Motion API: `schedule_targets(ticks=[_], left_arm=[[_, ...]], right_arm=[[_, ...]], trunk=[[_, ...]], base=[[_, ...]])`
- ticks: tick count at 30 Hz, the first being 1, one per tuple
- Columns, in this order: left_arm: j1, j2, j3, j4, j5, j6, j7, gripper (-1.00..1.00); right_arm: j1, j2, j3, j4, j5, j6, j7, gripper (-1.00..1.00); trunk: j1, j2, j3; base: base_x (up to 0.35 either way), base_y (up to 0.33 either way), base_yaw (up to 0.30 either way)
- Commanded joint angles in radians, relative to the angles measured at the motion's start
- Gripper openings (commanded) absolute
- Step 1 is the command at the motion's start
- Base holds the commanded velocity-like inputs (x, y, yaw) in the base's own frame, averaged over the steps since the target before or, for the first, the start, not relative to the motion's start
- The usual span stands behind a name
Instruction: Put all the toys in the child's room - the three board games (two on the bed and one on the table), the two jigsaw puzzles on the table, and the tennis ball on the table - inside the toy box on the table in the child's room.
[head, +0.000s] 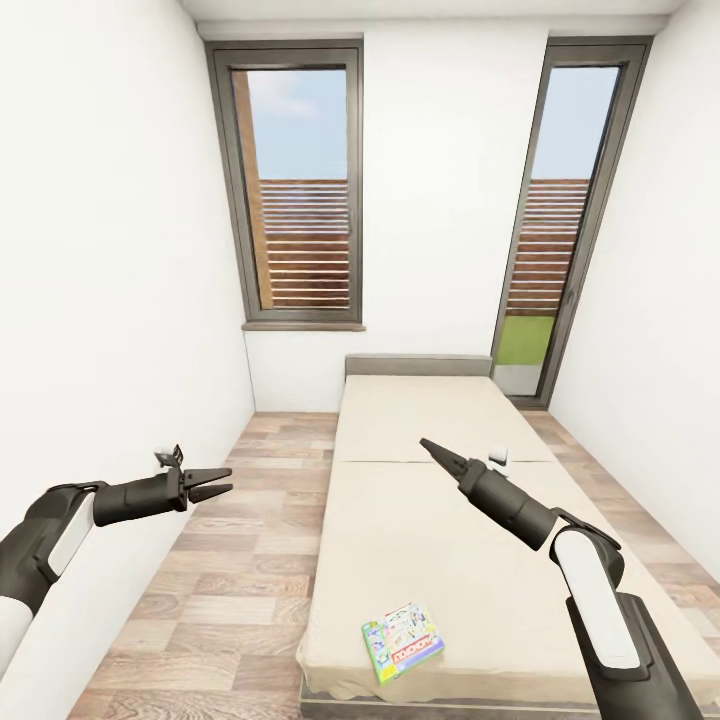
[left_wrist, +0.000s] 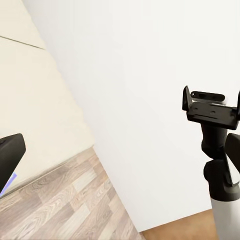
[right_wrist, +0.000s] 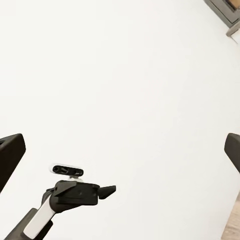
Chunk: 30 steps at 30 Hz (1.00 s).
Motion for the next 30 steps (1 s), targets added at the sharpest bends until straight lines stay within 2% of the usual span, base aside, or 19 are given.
schedule_targets(ticks=[1,30], left_arm=[[0.000,0.000,0.000,0.000,0.003,0.009,-0.001,1.00],[0.000,-0.001,0.000,0.002,0.003,0.009,-0.001,1.00]], right_arm=[[0.000,0.000,-0.001,0.000,-0.002,0.007,0.001,1.00],[0.000,0.000,0.001,0.002,-0.003,0.005,-0.001,1.00]], trunk=[[0.000,-0.001,0.000],[0.000,-0.001,0.000]], base=[[0.000,0.000,0.000],[-0.008,0.000,0.000]])
